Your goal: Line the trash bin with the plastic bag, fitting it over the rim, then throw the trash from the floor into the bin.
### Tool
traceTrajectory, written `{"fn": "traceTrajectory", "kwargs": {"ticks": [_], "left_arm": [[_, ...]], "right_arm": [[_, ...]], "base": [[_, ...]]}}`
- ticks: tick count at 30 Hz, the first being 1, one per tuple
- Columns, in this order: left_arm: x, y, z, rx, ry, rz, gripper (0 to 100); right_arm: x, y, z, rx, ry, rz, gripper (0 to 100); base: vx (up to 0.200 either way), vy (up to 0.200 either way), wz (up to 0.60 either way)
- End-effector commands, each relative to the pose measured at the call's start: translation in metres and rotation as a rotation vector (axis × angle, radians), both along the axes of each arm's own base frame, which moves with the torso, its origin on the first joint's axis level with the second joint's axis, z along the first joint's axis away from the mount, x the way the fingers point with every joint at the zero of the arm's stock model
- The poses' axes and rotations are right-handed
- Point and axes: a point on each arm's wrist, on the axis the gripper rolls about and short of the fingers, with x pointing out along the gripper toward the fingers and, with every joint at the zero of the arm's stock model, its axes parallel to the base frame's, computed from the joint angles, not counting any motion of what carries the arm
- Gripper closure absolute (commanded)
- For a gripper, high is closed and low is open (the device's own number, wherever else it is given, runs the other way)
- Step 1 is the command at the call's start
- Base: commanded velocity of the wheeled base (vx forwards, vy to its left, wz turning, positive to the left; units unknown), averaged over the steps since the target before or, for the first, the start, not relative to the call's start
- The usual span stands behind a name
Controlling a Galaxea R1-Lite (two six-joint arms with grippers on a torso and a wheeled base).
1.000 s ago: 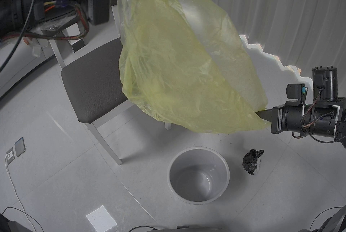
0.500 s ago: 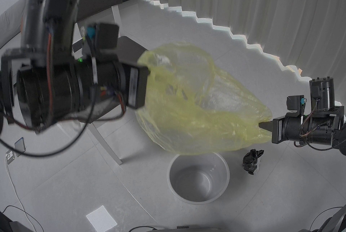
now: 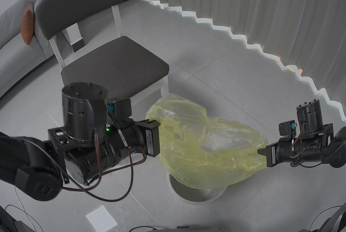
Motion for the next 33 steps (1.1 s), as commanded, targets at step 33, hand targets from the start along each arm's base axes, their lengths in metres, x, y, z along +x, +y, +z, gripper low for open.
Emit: {"fn": "traceTrajectory", "kwargs": {"ticks": [33], "left_arm": [[0.032,0.007,-0.159,0.109,0.331,0.083,100]], "right_arm": [[0.048,0.009,-0.145,-0.119,0.201,0.041,100]], "base": [[0.000,0.000,0.00]]}}
